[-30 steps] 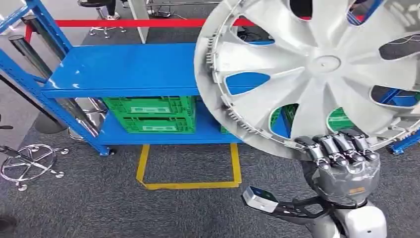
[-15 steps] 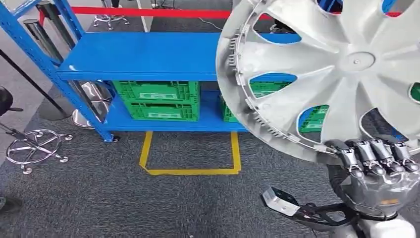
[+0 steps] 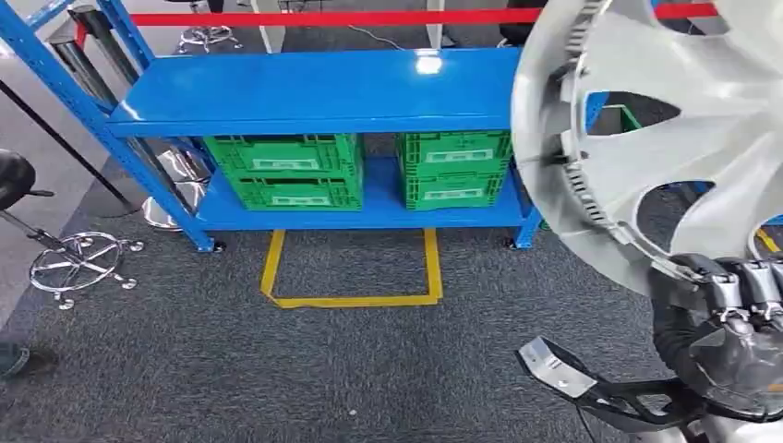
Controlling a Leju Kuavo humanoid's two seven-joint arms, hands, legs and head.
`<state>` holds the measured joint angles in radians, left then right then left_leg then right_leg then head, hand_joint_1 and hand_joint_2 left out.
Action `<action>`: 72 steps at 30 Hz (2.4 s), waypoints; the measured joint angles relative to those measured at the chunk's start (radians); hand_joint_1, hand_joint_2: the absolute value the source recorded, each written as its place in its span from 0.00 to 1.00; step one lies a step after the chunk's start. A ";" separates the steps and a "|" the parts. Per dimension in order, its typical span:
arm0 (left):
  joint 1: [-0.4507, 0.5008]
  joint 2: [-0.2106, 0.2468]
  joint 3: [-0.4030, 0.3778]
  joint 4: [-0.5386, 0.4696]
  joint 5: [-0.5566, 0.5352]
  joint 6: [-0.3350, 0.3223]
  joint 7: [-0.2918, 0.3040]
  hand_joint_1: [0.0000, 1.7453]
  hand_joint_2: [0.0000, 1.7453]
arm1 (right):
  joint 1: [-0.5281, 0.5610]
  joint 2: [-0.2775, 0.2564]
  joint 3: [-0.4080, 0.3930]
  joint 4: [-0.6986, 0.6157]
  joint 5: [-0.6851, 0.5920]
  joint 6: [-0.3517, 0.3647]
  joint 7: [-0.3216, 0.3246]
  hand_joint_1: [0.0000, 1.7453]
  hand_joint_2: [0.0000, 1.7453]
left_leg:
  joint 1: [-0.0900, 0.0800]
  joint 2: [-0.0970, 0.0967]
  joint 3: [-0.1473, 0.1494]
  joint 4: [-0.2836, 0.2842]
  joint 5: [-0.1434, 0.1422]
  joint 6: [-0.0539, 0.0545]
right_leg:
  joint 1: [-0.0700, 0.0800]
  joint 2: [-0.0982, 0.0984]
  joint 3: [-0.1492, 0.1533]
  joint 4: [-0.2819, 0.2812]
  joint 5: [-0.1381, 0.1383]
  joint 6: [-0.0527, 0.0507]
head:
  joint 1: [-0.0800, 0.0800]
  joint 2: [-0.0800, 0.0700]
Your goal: Take the parts from the cabinet and place them on the table.
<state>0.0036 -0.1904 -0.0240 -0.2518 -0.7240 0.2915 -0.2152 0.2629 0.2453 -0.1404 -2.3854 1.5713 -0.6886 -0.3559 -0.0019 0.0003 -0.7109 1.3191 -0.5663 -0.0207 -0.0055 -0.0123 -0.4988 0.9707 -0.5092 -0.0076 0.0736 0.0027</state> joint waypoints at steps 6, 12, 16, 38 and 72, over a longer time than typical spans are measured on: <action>-0.003 0.003 0.000 -0.002 -0.004 -0.002 0.000 0.00 0.00 | -0.001 0.000 -0.005 -0.018 0.000 0.000 0.027 1.00 1.00 | -0.014 -0.005 0.216 -0.318 0.053 0.039 | 0.002 0.001 -0.076 0.038 0.039 0.019 | 0.000 0.000; -0.005 0.002 0.000 -0.004 -0.006 -0.002 0.004 0.00 0.00 | -0.002 0.000 -0.012 -0.027 0.000 0.000 0.033 1.00 1.00 | -0.008 0.003 0.179 -0.357 0.107 0.065 | -0.006 0.009 -0.147 0.181 -0.098 0.046 | 0.008 0.000; -0.005 0.002 0.000 -0.005 -0.006 -0.002 0.004 0.00 0.00 | -0.002 0.000 -0.014 -0.027 0.000 0.000 0.036 1.00 1.00 | -0.007 0.008 0.130 -0.342 0.137 0.060 | -0.010 0.009 -0.138 0.308 -0.093 0.059 | 0.008 0.000; -0.009 0.006 0.000 -0.013 -0.006 0.001 0.007 0.00 0.00 | -0.008 0.000 -0.026 -0.030 0.000 -0.001 0.042 1.00 1.00 | -0.019 -0.002 0.254 -0.336 0.028 0.041 | -0.009 0.000 -0.132 0.043 0.104 0.034 | 0.000 0.000; -0.005 0.011 -0.006 -0.017 0.065 0.018 -0.008 0.00 0.00 | -0.015 -0.004 -0.037 -0.027 0.000 -0.002 0.096 1.00 1.00 | 0.005 0.006 0.185 -0.340 0.092 0.058 | -0.010 0.008 -0.085 0.102 -0.045 0.056 | 0.006 0.000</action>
<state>-0.0016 -0.1793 -0.0301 -0.2686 -0.6588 0.3094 -0.2232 0.2480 0.2415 -0.1778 -2.4121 1.5713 -0.6901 -0.2598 0.0028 0.0060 -0.5261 0.9795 -0.4741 0.0372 -0.0151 -0.0044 -0.5836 1.0722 -0.5538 0.0481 0.0797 0.0027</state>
